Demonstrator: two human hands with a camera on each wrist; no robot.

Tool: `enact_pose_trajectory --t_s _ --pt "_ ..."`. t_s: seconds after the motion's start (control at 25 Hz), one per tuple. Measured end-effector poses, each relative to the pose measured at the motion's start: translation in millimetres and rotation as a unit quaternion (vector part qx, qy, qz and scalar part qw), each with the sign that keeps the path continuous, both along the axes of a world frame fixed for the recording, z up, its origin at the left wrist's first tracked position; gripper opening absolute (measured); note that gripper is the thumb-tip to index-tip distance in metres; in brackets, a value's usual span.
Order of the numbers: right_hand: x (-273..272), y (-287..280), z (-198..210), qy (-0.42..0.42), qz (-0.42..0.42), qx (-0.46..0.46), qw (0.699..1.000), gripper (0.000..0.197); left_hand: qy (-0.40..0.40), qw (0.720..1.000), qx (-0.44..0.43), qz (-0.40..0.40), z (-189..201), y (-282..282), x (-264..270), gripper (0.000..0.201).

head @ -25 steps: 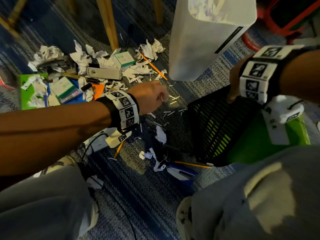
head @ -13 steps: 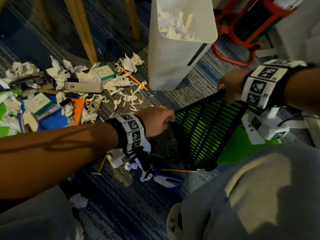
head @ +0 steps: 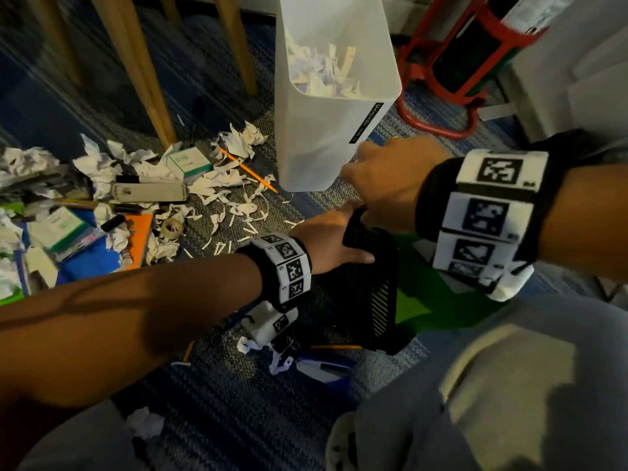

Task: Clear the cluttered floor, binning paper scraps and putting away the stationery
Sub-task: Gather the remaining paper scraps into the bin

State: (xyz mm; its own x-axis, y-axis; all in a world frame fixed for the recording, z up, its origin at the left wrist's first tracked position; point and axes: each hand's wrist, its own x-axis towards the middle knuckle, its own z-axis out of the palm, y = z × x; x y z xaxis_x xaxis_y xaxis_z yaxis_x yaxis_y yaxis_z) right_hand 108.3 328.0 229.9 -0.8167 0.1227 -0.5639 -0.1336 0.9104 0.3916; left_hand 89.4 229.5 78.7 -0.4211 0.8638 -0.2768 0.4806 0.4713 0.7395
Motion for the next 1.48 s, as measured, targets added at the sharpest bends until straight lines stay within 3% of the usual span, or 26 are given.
enact_pose_trajectory --t_s 0.12,0.28,0.4,0.56,0.72,0.96,1.08,1.2,1.32,1.48 --pt "7.8 23.9 -0.5 -0.082 -0.105 0.066 0.989 0.067 0.009 1.0 0.016 0.008 -2.5 -7.1 2.2 0.058" --pt "20.3 40.1 -16.9 -0.158 -0.196 -0.048 0.967 0.072 -0.047 0.998 -0.003 -0.036 -7.6 -15.9 21.1 0.058" --pt "21.7 47.6 -21.5 -0.144 -0.212 -0.066 0.964 0.071 -0.06 0.996 -0.021 -0.06 -9.1 -22.8 26.2 0.065" --pt "-2.8 63.3 -20.1 -0.067 -0.193 -0.038 0.978 0.069 -0.003 0.992 -0.104 -0.07 -25.0 -43.6 1.2 0.063" --pt "-48.3 79.8 -24.3 -0.011 -0.153 0.005 0.988 0.059 -0.01 0.986 -0.161 -0.046 -41.9 -69.3 -22.7 0.055" --pt "-71.5 79.6 -36.3 -0.018 -0.11 0.031 0.993 0.065 -0.007 0.984 -0.177 -0.021 -51.7 -89.7 -37.3 0.045" --pt "-64.0 60.8 -23.0 0.007 -0.016 0.088 0.996 0.045 0.018 0.983 -0.181 -0.036 -53.0 -93.7 -38.6 0.036" --pt "-51.1 11.4 -19.4 -0.019 -0.016 0.018 1.0 0.039 0.025 0.974 -0.221 -0.044 -60.7 -99.2 -36.5 0.032" --pt "-38.2 -40.6 -54.1 -0.083 -0.005 -0.105 0.991 0.044 0.032 0.962 -0.25 -0.106 -72.9 -107.3 -30.1 0.037" --pt "-12.2 -76.8 -157.6 -0.258 -0.055 -0.203 0.943 0.045 0.099 0.925 -0.231 -0.286 -96.1 -128.3 10.0 0.035"
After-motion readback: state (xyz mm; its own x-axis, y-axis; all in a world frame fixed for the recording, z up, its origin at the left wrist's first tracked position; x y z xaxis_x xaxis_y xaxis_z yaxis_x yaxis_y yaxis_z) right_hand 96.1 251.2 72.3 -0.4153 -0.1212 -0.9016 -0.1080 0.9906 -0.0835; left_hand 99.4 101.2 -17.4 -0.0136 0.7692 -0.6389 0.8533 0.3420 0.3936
